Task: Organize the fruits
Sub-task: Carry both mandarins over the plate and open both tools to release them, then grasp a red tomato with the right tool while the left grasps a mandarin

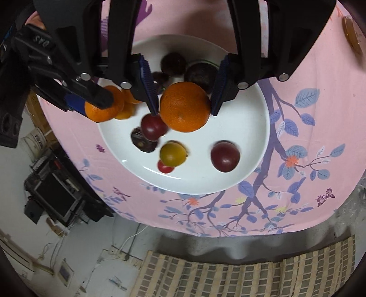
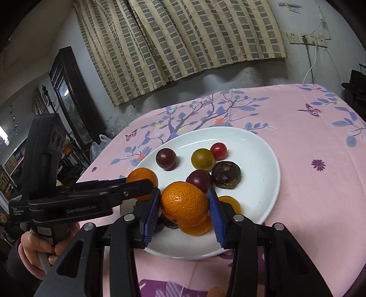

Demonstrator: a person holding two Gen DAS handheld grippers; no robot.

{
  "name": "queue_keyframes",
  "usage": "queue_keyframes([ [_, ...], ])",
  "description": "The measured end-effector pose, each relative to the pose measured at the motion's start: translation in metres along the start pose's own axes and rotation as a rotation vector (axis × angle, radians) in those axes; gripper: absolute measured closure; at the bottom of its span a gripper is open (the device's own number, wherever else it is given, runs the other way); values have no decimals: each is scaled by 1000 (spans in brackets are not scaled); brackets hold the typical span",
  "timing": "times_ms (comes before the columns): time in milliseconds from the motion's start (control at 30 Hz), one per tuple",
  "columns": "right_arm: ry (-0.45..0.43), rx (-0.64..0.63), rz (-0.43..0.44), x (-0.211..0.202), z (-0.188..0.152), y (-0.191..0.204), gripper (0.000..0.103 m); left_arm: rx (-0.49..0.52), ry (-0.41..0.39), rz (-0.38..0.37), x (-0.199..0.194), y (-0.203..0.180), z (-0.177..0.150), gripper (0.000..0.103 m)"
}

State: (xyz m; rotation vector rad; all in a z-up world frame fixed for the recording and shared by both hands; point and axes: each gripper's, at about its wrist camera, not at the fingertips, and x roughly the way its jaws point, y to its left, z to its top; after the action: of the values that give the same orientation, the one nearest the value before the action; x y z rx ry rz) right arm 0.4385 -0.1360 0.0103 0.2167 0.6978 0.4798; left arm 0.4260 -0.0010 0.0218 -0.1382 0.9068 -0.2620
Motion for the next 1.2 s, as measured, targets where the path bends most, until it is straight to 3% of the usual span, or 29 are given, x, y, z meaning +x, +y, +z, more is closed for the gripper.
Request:
queue_keyframes([
  [33, -7, -1, 7, -2, -1, 1, 48, -8, -9, 8, -5, 1, -1, 35],
  [67, -17, -1, 11, -6, -2, 2, 47, -17, -25, 18, -12, 3, -2, 19],
  [100, -25, -7, 16, -12, -3, 4, 46, -27, -52, 30, -22, 4, -5, 13],
  [233, -50, -82, 27, -52, -21, 25, 32, -20, -103, 30, -70, 7, -30, 10],
  [467, 79, -195, 27, -84, -81, 59, 32, -19, -177, 28, -130, 14, -116, 5],
  [567, 139, -216, 19, -84, -99, 65, 43, -24, -199, 63, -137, 15, -143, 5],
  [667, 197, -240, 4, -80, -113, 68, 44, -51, -189, 27, -139, 17, -153, 5],
  [733, 233, -252, 12, -77, -119, 70, 44, -42, -199, 45, -141, 16, -156, 5],
  [833, 253, -257, -2, -76, -124, 69, 46, -31, -190, 51, -139, 14, -159, 5],
  [967, 276, -251, 3, -72, -126, 66, 56, -18, -181, 44, -138, 10, -161, 5],
  [1100, 297, -252, 3, -68, -127, 66, 57, -1, -185, 48, -139, 5, -161, 5],
  [1133, 304, -250, 0, -66, -128, 65, 68, 0, -184, 43, -139, 5, -161, 5],
  [1200, 314, -244, 0, -64, -129, 64, 72, 3, -179, 34, -138, 4, -162, 5],
])
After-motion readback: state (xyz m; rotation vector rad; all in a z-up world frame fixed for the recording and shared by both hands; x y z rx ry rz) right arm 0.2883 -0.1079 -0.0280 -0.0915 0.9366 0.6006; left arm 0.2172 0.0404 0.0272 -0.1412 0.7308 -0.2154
